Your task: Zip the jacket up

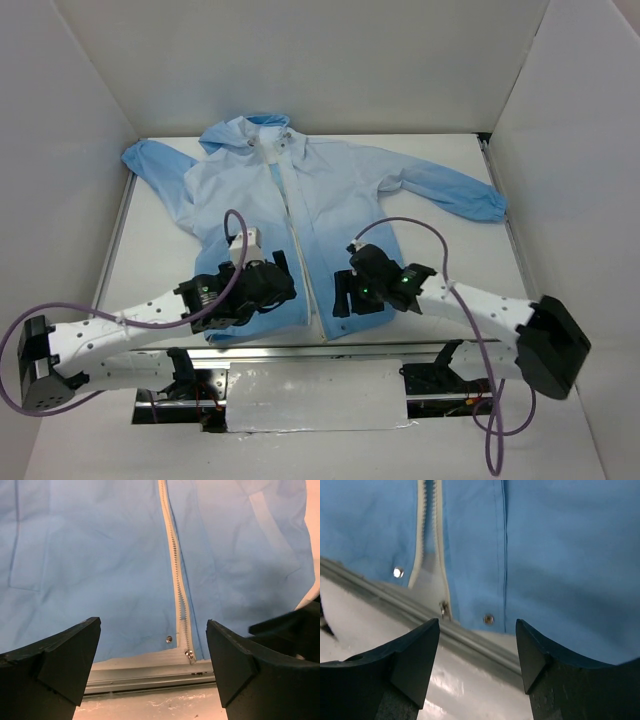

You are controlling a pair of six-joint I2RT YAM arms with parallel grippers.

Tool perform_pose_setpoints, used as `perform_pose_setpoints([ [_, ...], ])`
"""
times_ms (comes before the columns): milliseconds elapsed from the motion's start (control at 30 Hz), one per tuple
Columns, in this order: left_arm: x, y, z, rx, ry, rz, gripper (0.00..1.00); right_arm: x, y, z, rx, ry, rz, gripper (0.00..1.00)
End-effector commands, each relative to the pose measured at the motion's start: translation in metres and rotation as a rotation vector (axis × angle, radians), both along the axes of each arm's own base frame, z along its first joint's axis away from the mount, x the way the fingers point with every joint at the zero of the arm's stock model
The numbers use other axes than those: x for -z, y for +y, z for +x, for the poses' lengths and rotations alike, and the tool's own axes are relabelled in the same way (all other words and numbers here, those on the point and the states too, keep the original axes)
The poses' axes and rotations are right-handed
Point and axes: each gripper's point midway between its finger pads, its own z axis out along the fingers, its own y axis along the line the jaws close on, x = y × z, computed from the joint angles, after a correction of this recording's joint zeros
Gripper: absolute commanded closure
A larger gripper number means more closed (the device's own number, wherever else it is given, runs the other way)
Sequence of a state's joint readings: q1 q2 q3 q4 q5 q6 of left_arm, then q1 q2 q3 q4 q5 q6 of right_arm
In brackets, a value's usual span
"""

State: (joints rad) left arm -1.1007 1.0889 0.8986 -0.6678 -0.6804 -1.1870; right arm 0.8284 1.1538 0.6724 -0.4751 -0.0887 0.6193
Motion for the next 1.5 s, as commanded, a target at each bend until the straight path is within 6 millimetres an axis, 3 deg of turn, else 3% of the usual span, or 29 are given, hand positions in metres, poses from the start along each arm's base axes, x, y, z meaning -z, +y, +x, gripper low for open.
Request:
perform_pose_setpoints([
  [0,-0.005,0.023,0.001,-0.067,-0.042,0.007,0.01,0.014,0.032,0.016,0.007,-0.013,0.053,0.31],
  [233,-0.004,0.034,-0.004,-0.052,-0.047,0.007,0.01,0.056,0.048,0.018,0.029,0.067,-0.026,0.31],
  [300,-0.003,0.033,-0.005,-0.042,-0.048,0.001,0.01,0.061,0.05,0.014,0.024,0.087,-0.017,0.48],
  [333,-0.003,0.033,-0.005,-0.039,-0.049,0.001,0.01,0.061,0.051,0.013,0.026,0.09,-0.011,0.67],
  [433,-0.006,0.033,-0.004,-0.036,-0.056,0.0,0.01,0.061,0.05,0.013,0.042,0.091,-0.014,1.0],
  [567,-0.009,0.023,-0.004,0.023,-0.07,-0.015,0.01,0.041,0.049,0.017,0.062,0.046,0.01,1.0],
  [600,-0.015,0.008,-0.005,0.068,-0.073,-0.083,0.01,0.034,0.048,0.021,0.077,0.018,0.017,1.0],
  [667,-0.014,-0.007,-0.011,0.151,-0.073,-0.135,0.01,0.0,0.05,0.027,0.091,-0.056,0.097,1.0],
  [700,-0.027,-0.03,-0.015,0.221,-0.084,-0.245,0.01,-0.011,0.048,0.029,0.098,-0.084,0.122,1.0],
  [733,-0.029,-0.038,-0.018,0.251,-0.086,-0.285,0.01,-0.038,0.046,0.035,0.126,-0.156,0.18,1.0],
  [800,-0.023,-0.052,-0.028,0.322,-0.06,-0.352,0.01,-0.063,0.042,0.038,0.15,-0.206,0.222,1.0],
  [833,-0.034,-0.064,-0.026,0.347,-0.096,-0.425,0.01,-0.079,0.039,0.04,0.158,-0.241,0.254,1.0],
  [867,-0.025,-0.067,-0.029,0.364,-0.087,-0.44,0.01,-0.087,0.038,0.039,0.15,-0.253,0.256,1.0],
  [900,-0.024,-0.072,-0.031,0.386,-0.093,-0.469,0.02,-0.091,0.036,0.039,0.151,-0.26,0.253,1.0],
  [933,-0.041,-0.084,-0.032,0.426,-0.134,-0.558,0.02,-0.093,0.033,0.039,0.153,-0.269,0.246,1.0],
  [967,-0.031,-0.085,-0.033,0.433,-0.127,-0.567,0.02,-0.092,0.03,0.039,0.157,-0.264,0.231,1.0],
  [1000,-0.031,-0.088,-0.032,0.442,-0.138,-0.591,0.02,-0.093,0.029,0.038,0.16,-0.265,0.23,1.0],
  [1033,-0.044,-0.093,-0.03,0.457,-0.177,-0.656,0.02,-0.091,0.027,0.037,0.167,-0.263,0.228,1.0],
  [1067,-0.036,-0.093,-0.031,0.459,-0.175,-0.665,0.02,-0.087,0.025,0.035,0.168,-0.258,0.23,1.0],
  [1233,-0.042,-0.099,-0.023,0.464,-0.212,-0.777,0.06,-0.084,0.02,0.029,0.195,-0.246,0.268,1.0],
  [1267,-0.029,-0.104,-0.024,0.477,-0.172,-0.753,0.06,-0.083,0.017,0.028,0.204,-0.248,0.269,1.0],
  [1400,-0.009,-0.119,-0.026,0.507,-0.109,-0.763,0.12,-0.077,0.014,0.027,0.216,-0.238,0.264,1.0],
  [1433,0.005,-0.121,-0.026,0.503,-0.077,-0.751,0.13,-0.075,0.014,0.026,0.219,-0.236,0.262,1.0],
  [1467,0.002,-0.126,-0.027,0.52,-0.084,-0.776,0.13,-0.072,0.012,0.027,0.226,-0.234,0.256,1.0],
])
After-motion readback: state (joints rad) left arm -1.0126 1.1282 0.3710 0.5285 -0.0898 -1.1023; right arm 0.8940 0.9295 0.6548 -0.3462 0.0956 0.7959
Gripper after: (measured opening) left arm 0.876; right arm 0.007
